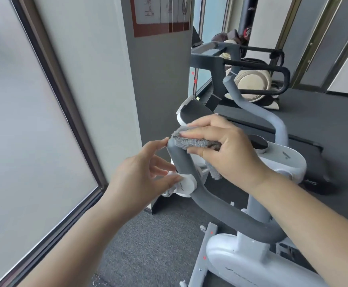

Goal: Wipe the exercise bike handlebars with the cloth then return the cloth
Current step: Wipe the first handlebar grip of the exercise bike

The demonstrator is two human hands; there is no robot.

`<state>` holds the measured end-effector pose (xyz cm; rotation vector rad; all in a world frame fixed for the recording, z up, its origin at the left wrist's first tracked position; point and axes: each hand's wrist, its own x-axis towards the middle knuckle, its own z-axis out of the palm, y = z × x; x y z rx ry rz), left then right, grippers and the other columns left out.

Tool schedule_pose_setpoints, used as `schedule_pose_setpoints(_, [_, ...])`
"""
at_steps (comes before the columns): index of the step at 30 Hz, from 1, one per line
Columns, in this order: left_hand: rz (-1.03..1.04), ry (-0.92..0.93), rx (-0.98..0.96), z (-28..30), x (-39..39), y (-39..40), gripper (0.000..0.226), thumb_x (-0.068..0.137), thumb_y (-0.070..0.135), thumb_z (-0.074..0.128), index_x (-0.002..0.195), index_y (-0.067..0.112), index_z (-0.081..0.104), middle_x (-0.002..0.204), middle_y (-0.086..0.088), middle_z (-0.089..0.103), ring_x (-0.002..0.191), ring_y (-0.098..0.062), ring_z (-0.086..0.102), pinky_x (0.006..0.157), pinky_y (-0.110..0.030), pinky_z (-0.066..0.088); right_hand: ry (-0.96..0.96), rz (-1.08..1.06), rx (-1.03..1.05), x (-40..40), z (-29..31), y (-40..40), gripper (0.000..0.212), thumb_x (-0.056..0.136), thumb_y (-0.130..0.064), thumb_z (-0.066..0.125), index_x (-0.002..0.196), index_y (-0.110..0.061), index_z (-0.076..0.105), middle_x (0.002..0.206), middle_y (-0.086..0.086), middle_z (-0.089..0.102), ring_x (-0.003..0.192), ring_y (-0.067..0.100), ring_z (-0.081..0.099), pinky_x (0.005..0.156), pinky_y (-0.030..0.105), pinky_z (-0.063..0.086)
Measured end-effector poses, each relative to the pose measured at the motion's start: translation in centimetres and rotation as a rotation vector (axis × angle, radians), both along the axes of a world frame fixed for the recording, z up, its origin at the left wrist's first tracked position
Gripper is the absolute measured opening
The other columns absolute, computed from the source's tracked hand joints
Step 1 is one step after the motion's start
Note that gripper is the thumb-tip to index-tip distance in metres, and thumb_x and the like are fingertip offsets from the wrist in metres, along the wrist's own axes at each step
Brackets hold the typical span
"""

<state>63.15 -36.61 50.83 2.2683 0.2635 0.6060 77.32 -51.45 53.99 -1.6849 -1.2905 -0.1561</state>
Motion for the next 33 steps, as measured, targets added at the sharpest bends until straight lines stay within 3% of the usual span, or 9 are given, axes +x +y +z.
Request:
schedule_pose_setpoints(3, [-0.004,-0.003,-0.006,0.1,-0.3,-0.3,0.073,0.066,0.052,0.072,0.131,0.038,0.043,0.088,0.027,0.069,0.081,0.006,0.066,0.080,-0.034,0.056,0.047,0.024,-0.056,-0.5,-0.5,-0.5,0.039,0.077,-0.002,0.075,0.112,-0.018,0.070,0.112,-0.005,0.063,0.105,-0.002,0.058,0.088,0.009,0.044])
schedule_pose_setpoints(6, [0.000,-0.007,0.008,0.0,-0.5,-0.5,0.076,0.067,0.050,0.073,0.135,0.036,0.041,0.089,0.026,0.069,0.083,0.008,0.065,0.080,-0.032,0.056,0.122,0.110,-0.074,-1.1,-0.8,-1.7,0.043,0.078,0.010,0.070,0.112,-0.016,0.069,0.114,-0.007,0.062,0.106,0.003,0.062,0.086,0.016,0.052])
schedule_pose_setpoints(10, [0.002,-0.004,0.035,0.0,-0.7,-0.7,0.077,0.070,0.050,0.071,0.138,0.037,0.038,0.090,0.029,0.067,0.085,0.012,0.063,0.079,-0.026,0.055,-0.099,0.026,-0.175,-1.5,-1.5,-2.8,0.038,0.079,-0.001,0.074,0.109,-0.024,0.072,0.115,-0.013,0.063,0.111,0.002,0.059,0.098,0.023,0.047])
schedule_pose_setpoints(13, [0.000,-0.018,0.035,-0.1,-0.8,-0.9,0.078,0.074,0.049,0.071,0.142,0.035,0.035,0.092,0.027,0.068,0.088,0.012,0.062,0.079,-0.025,0.054,-0.077,-0.012,-0.217,-1.7,-2.3,-3.7,0.041,0.079,0.002,0.071,0.108,-0.026,0.073,0.116,-0.011,0.065,0.112,0.007,0.061,0.097,0.034,0.048])
schedule_pose_setpoints(19, [-0.006,-0.035,0.060,-0.9,-0.5,-1.8,0.092,0.074,0.045,0.072,0.149,0.032,0.020,0.097,0.025,0.062,0.096,0.006,0.059,0.078,-0.024,0.052,0.033,-0.062,-0.353,-2.3,-3.5,-6.2,0.038,0.080,-0.001,0.072,0.106,-0.028,0.074,0.111,-0.016,0.066,0.108,0.001,0.060,0.091,0.020,0.046])
schedule_pose_setpoints(24, [-0.023,-0.021,0.064,-1.5,-0.8,-2.1,0.100,0.073,0.040,0.075,0.150,0.031,0.012,0.099,0.025,0.058,0.101,0.001,0.057,0.078,-0.022,0.049,0.007,-0.219,-0.097,-2.6,-3.2,-4.3,0.030,0.079,-0.009,0.075,0.105,-0.022,0.074,0.110,-0.004,0.064,0.104,0.002,0.058,0.089,0.016,0.045])
schedule_pose_setpoints(26, [-0.023,-0.019,0.063,-1.5,-1.0,-2.2,0.100,0.074,0.037,0.075,0.150,0.033,0.011,0.104,0.022,0.058,0.103,0.001,0.055,0.079,-0.023,0.049,-0.017,-0.200,-0.102,-2.2,-3.3,-3.5,0.030,0.078,-0.008,0.076,0.105,-0.019,0.074,0.106,0.001,0.062,0.101,0.002,0.056,0.088,0.012,0.044])
schedule_pose_setpoints(30, [0.015,-0.001,0.071,-1.6,-1.1,-3.0,0.100,0.074,0.033,0.075,0.151,0.032,0.010,0.104,0.025,0.054,0.107,-0.001,0.052,0.082,-0.015,0.042,0.019,-0.098,-0.196,-1.3,-3.5,-4.1,0.034,0.074,-0.008,0.079,0.105,-0.021,0.074,0.100,0.000,0.062,0.096,0.003,0.058,0.089,0.011,0.043])
schedule_pose_setpoints(33, [0.089,-0.002,0.068,-1.9,-1.0,-3.9,0.103,0.072,0.034,0.077,0.151,0.030,0.011,0.103,0.028,0.050,0.108,-0.002,0.048,0.083,-0.001,0.032,0.014,-0.011,-0.249,-1.1,-4.4,-5.3,0.039,0.073,-0.008,0.080,0.108,-0.024,0.072,0.100,-0.003,0.062,0.099,0.008,0.060,0.092,0.023,0.047])
